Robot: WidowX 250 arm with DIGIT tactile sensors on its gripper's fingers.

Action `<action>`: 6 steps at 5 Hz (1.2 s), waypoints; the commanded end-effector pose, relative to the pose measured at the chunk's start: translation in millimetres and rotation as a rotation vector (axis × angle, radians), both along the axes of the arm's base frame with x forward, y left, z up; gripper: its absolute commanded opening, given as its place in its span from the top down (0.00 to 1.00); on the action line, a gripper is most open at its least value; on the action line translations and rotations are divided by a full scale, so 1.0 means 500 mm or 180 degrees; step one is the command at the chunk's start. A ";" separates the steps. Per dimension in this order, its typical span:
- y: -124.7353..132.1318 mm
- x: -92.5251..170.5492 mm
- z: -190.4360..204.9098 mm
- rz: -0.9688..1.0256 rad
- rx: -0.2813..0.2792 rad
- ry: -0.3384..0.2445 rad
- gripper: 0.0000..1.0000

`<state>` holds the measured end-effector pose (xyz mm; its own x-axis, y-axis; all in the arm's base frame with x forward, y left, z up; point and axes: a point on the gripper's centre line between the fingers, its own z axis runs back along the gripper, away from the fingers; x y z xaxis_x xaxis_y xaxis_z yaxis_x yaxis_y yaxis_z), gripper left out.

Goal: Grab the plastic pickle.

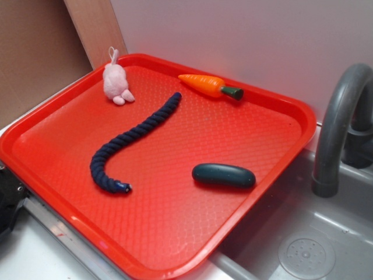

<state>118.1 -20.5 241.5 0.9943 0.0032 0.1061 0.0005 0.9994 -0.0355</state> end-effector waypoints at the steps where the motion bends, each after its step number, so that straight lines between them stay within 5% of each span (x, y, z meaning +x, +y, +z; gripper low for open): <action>1: 0.000 0.000 0.000 0.0000 0.0000 0.0000 0.00; 3: -0.005 0.013 0.001 -0.0331 0.0128 -0.0056 0.00; 5: -0.050 0.081 -0.018 -0.1911 0.0379 -0.0387 0.00; 6: -0.088 0.097 -0.033 -0.2716 0.0395 -0.0342 0.00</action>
